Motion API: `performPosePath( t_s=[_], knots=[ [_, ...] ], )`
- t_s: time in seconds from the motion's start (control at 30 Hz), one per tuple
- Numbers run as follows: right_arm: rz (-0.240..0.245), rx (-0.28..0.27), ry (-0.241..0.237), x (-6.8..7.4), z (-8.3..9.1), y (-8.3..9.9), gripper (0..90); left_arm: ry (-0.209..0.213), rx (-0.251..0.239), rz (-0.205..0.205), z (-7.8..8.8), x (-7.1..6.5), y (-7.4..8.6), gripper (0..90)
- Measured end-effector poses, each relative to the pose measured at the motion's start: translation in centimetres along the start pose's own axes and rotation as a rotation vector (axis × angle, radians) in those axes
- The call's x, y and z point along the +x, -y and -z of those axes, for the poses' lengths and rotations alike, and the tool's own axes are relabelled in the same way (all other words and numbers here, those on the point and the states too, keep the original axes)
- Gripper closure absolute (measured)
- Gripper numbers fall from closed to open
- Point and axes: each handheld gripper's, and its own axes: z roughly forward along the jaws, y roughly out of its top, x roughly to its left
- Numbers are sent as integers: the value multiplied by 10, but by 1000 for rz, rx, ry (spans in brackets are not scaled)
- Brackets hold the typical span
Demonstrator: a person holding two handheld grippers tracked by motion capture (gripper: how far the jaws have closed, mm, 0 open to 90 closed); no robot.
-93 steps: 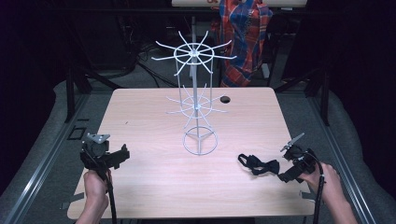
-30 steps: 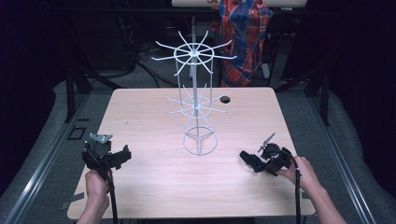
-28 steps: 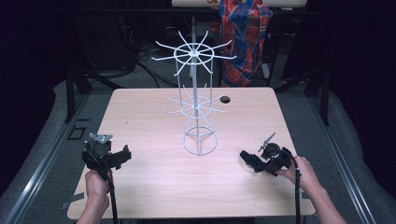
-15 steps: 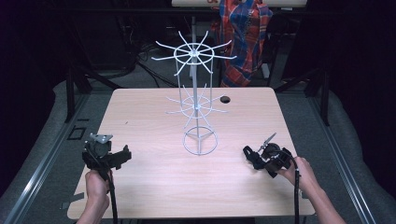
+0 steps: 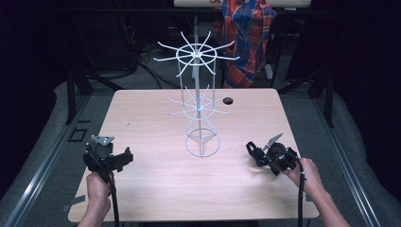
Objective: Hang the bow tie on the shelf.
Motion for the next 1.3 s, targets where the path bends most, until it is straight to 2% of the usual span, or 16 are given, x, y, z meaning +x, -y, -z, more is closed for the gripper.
performPosePath(
  t_s=[0.2,0.27,0.33,0.5,0.53,0.57,0.6,0.63,0.8,0.83,1.07,1.3],
  knots=[
    [-11,-22,-2,0,8,-2,813,-2,-1,-2,0,-1,0,158],
    [-27,-50,-7,1,10,-2,813,-2,5,-4,-1,-1,0,158],
    [-17,-44,3,1,13,-3,812,-2,5,-6,-1,-1,0,158],
    [-27,-49,7,0,16,-5,812,-4,4,-5,-1,-1,0,158],
    [-47,-76,3,0,17,-5,812,-3,4,-5,-1,-1,0,158],
    [-34,-61,8,-1,19,-6,812,-3,4,-4,-1,-1,0,158],
    [-57,-86,3,0,19,-6,812,-2,4,-5,-1,-1,0,158],
    [-45,-71,9,-1,21,-7,812,-2,4,-5,-1,-1,0,158],
    [-54,-87,14,0,27,-10,812,-2,3,-2,0,-1,1,158],
    [-67,-118,13,1,31,-13,812,-2,4,-2,1,-1,1,158],
    [-60,-146,14,2,41,-24,812,3,13,-7,-3,-2,0,158],
    [-48,-162,17,8,49,-29,812,7,10,-8,2,-2,1,158]
  ],
)
